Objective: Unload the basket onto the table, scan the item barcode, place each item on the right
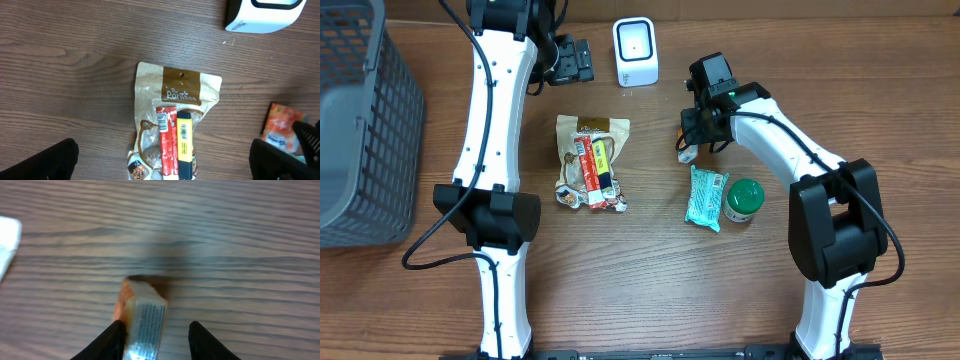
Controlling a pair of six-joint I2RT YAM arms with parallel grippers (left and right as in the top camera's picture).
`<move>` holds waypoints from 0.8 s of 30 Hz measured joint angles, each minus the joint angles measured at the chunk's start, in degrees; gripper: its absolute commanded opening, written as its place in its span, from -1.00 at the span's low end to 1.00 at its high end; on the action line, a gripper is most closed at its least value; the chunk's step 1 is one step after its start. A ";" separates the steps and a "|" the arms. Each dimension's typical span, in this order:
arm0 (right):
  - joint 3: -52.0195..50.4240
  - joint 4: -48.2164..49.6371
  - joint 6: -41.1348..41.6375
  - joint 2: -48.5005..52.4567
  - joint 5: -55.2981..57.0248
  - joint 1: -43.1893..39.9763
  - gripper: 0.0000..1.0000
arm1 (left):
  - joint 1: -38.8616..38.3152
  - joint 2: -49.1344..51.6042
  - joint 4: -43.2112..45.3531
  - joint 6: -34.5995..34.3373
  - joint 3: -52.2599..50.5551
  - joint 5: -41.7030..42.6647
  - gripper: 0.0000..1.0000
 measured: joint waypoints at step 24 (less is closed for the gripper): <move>8.48 -8.00 -0.15 0.44 4.39 -0.07 0.03 | 0.00 0.00 1.36 0.00 0.00 0.00 1.00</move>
